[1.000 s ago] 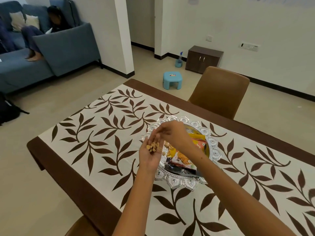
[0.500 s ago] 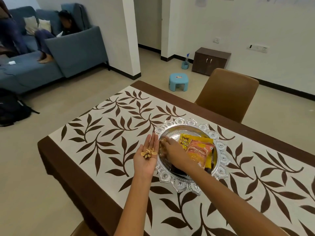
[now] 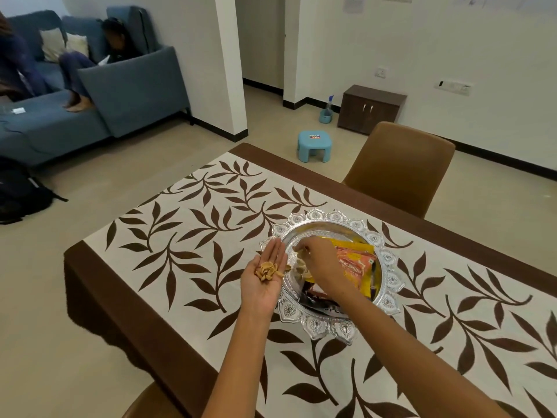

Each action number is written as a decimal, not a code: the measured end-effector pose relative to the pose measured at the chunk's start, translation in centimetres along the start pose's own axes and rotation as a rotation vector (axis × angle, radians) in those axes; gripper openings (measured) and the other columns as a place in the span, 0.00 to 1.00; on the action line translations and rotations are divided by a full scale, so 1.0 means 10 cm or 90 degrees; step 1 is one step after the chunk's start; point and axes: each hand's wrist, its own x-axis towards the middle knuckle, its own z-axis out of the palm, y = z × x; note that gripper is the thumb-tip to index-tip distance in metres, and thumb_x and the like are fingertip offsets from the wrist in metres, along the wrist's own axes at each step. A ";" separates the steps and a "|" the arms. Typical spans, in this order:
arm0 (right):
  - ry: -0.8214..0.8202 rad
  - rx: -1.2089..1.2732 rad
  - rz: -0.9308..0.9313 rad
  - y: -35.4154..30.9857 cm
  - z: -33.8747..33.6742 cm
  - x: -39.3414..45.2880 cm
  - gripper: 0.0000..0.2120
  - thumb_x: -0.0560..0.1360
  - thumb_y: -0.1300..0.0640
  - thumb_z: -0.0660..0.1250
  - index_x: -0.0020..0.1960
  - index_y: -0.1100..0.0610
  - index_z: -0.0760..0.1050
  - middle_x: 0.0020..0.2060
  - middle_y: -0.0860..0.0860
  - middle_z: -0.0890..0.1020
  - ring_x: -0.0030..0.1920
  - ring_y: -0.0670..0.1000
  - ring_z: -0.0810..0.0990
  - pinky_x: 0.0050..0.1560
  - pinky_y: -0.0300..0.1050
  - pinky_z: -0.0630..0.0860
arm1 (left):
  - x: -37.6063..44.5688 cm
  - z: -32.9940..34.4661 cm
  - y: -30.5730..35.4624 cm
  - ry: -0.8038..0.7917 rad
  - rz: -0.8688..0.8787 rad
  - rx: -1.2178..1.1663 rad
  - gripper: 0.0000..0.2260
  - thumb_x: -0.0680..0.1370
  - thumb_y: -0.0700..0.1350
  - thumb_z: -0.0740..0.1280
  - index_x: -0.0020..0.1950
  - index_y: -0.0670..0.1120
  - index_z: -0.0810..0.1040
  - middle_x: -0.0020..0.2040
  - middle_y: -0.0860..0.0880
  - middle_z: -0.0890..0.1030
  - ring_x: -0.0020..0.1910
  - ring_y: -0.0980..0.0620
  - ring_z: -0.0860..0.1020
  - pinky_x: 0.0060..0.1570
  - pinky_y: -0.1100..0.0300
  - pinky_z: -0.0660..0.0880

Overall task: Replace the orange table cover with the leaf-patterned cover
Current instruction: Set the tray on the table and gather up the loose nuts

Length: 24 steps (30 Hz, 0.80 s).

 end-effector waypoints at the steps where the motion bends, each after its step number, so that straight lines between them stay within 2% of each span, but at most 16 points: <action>1: 0.023 0.070 0.009 -0.03 -0.08 0.03 0.08 0.72 0.70 0.67 0.48 0.62 0.82 0.43 0.55 0.83 0.39 0.47 0.78 0.40 0.32 0.74 | 0.01 0.00 -0.01 0.007 0.005 0.008 0.18 0.82 0.43 0.52 0.63 0.33 0.74 0.61 0.35 0.77 0.62 0.40 0.76 0.56 0.45 0.74; 3: 0.032 0.165 -0.029 -0.11 -0.22 0.06 0.07 0.70 0.70 0.69 0.45 0.62 0.82 0.40 0.55 0.84 0.39 0.49 0.80 0.45 0.40 0.79 | 0.02 0.02 -0.04 0.024 0.016 0.014 0.18 0.83 0.44 0.52 0.61 0.33 0.75 0.59 0.36 0.79 0.57 0.41 0.79 0.55 0.46 0.76; 4: 0.009 0.188 -0.053 -0.18 -0.27 0.06 0.06 0.70 0.70 0.70 0.45 0.62 0.82 0.40 0.54 0.84 0.40 0.49 0.81 0.46 0.40 0.79 | 0.03 0.03 -0.06 0.036 0.021 0.013 0.18 0.83 0.44 0.52 0.59 0.34 0.75 0.56 0.36 0.80 0.53 0.42 0.81 0.55 0.48 0.76; 7: -0.106 0.176 -0.077 -0.39 -0.34 0.01 0.07 0.70 0.68 0.70 0.46 0.61 0.82 0.40 0.53 0.84 0.38 0.45 0.80 0.43 0.29 0.75 | 0.04 0.08 -0.14 0.073 0.017 -0.002 0.13 0.82 0.42 0.54 0.53 0.36 0.75 0.36 0.41 0.82 0.32 0.48 0.82 0.56 0.51 0.75; 9: -0.135 0.126 -0.089 -0.46 -0.33 -0.01 0.07 0.70 0.66 0.71 0.47 0.61 0.83 0.41 0.54 0.84 0.36 0.44 0.78 0.39 0.28 0.73 | 0.05 0.12 -0.17 0.085 0.009 -0.018 0.10 0.82 0.40 0.55 0.51 0.38 0.74 0.29 0.44 0.78 0.26 0.53 0.79 0.47 0.56 0.79; 12: -0.132 0.049 -0.109 -0.47 -0.35 -0.01 0.07 0.69 0.64 0.71 0.46 0.58 0.83 0.40 0.53 0.84 0.40 0.48 0.79 0.43 0.38 0.75 | 0.07 0.17 -0.18 0.072 0.009 -0.006 0.11 0.82 0.40 0.56 0.48 0.38 0.76 0.28 0.45 0.77 0.25 0.55 0.77 0.33 0.62 0.80; 14: -0.134 0.028 -0.106 -0.45 -0.37 0.00 0.07 0.69 0.65 0.70 0.45 0.58 0.83 0.40 0.53 0.84 0.39 0.46 0.78 0.43 0.38 0.74 | 0.08 0.19 -0.19 0.074 0.006 0.003 0.11 0.82 0.40 0.56 0.45 0.39 0.75 0.26 0.45 0.76 0.24 0.54 0.76 0.29 0.60 0.79; 16: -0.143 0.014 -0.103 -0.45 -0.40 0.01 0.09 0.69 0.67 0.69 0.46 0.58 0.83 0.41 0.53 0.84 0.40 0.46 0.78 0.45 0.37 0.75 | 0.09 0.22 -0.20 0.066 -0.004 0.009 0.11 0.82 0.41 0.56 0.46 0.37 0.75 0.30 0.42 0.79 0.29 0.50 0.80 0.30 0.54 0.81; 19: -0.176 -0.017 -0.105 -0.48 -0.46 0.06 0.11 0.72 0.67 0.66 0.49 0.58 0.83 0.45 0.54 0.84 0.46 0.51 0.81 0.52 0.42 0.77 | 0.10 0.25 -0.22 0.063 -0.005 0.014 0.12 0.82 0.40 0.56 0.49 0.35 0.76 0.37 0.38 0.83 0.37 0.43 0.83 0.37 0.46 0.79; 21: -0.160 -0.029 -0.100 -0.48 -0.51 0.08 0.12 0.74 0.68 0.63 0.51 0.58 0.82 0.46 0.54 0.84 0.47 0.52 0.82 0.52 0.38 0.75 | 0.13 0.24 -0.22 0.063 -0.006 0.019 0.12 0.82 0.40 0.56 0.49 0.35 0.76 0.39 0.38 0.83 0.41 0.43 0.82 0.40 0.44 0.78; 23: -0.091 0.042 -0.076 -0.44 -0.55 0.06 0.13 0.72 0.71 0.63 0.49 0.61 0.83 0.44 0.55 0.85 0.43 0.50 0.81 0.44 0.25 0.71 | 0.15 0.22 -0.22 0.045 -0.017 0.019 0.14 0.82 0.41 0.54 0.49 0.35 0.77 0.40 0.37 0.83 0.40 0.43 0.83 0.42 0.44 0.78; 24: -0.052 0.080 -0.063 -0.39 -0.57 0.05 0.12 0.71 0.71 0.64 0.48 0.62 0.83 0.43 0.55 0.85 0.41 0.48 0.81 0.42 0.23 0.69 | 0.15 0.21 -0.21 0.029 -0.021 0.019 0.16 0.83 0.42 0.53 0.50 0.34 0.77 0.41 0.37 0.83 0.39 0.43 0.84 0.43 0.45 0.78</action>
